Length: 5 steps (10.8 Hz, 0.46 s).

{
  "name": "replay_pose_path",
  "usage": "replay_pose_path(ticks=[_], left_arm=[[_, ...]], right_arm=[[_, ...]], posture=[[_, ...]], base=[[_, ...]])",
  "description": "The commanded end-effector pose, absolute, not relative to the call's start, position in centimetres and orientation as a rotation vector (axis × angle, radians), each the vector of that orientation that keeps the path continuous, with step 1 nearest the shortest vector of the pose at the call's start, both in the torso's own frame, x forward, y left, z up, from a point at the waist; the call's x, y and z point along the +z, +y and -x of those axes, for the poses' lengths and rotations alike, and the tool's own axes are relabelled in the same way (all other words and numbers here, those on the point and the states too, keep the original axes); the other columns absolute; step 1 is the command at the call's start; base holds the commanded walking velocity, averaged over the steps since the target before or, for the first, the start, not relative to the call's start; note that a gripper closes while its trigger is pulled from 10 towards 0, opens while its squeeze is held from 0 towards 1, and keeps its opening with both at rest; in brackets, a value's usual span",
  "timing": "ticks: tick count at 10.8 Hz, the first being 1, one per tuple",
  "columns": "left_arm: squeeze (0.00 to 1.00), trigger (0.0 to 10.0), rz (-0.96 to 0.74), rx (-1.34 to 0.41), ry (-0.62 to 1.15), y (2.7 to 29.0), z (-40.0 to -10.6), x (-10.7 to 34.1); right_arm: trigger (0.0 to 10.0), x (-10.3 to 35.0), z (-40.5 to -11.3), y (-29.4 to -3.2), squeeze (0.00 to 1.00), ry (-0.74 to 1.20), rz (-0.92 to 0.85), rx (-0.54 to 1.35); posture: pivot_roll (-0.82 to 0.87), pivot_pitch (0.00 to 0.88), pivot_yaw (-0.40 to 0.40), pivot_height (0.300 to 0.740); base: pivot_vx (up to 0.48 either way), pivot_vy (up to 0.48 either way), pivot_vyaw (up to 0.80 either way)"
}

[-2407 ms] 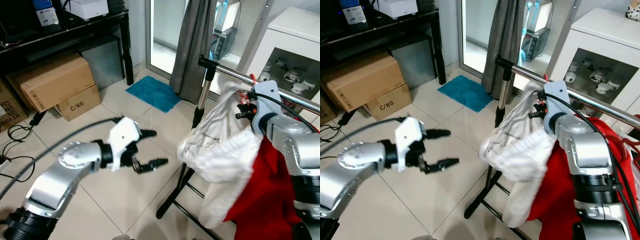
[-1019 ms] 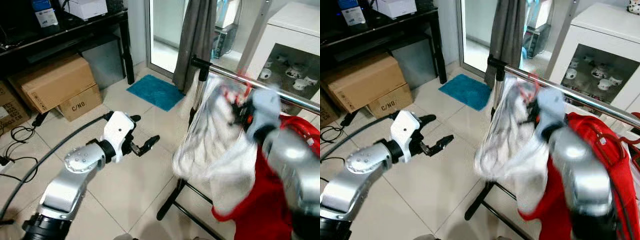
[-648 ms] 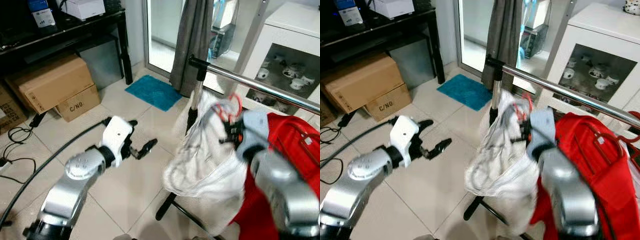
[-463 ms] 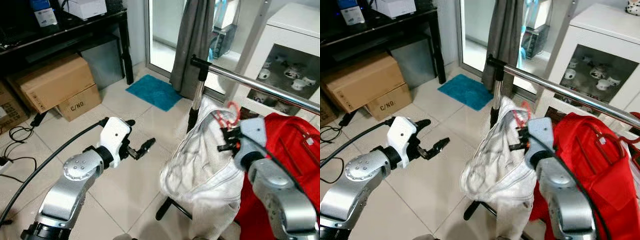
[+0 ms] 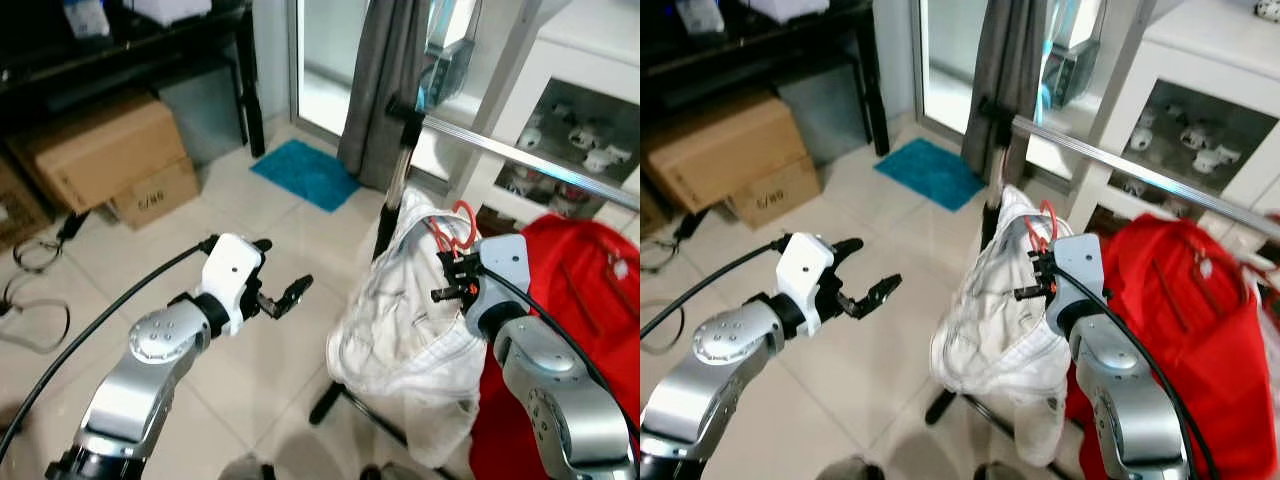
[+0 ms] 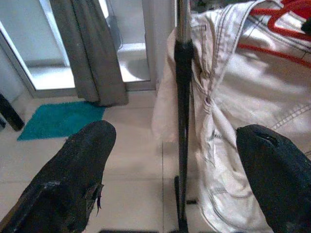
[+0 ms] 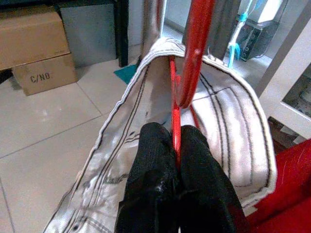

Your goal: Hang hanger

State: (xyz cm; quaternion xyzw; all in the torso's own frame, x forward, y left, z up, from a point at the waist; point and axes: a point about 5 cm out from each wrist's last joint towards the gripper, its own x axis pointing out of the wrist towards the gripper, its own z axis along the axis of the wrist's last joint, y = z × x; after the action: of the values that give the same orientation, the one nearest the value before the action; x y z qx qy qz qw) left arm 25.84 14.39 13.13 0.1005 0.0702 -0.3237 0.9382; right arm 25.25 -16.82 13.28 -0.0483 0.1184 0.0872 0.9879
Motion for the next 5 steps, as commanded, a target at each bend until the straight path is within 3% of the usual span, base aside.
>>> replay_pose_path(ticks=[1,4,5], left_arm=[[0.5,10.0,-0.214,-0.658,0.136,14.4,-25.64,13.44],[0.5,10.0,-0.222,-0.657,0.137,14.48,-25.66,13.46],[0.5,10.0,-0.239,-0.67,0.135,14.44,-25.88,13.52]], right_arm=[[0.0,14.08,-25.21,-16.71,0.0,0.183,0.095,0.187],[0.0,14.25,-25.3,-16.25,0.0,0.174,0.089,0.207],[0.0,14.75,-25.36,-15.74,0.0,0.157,0.084,0.263]], posture=[[-0.03,0.0,-0.02,0.74],[-0.02,0.0,-0.023,0.74],[-0.02,0.0,-0.019,0.74]], base=[[-0.289,0.0,0.0],[-0.27,0.0,0.0],[0.0,0.0,0.0]])
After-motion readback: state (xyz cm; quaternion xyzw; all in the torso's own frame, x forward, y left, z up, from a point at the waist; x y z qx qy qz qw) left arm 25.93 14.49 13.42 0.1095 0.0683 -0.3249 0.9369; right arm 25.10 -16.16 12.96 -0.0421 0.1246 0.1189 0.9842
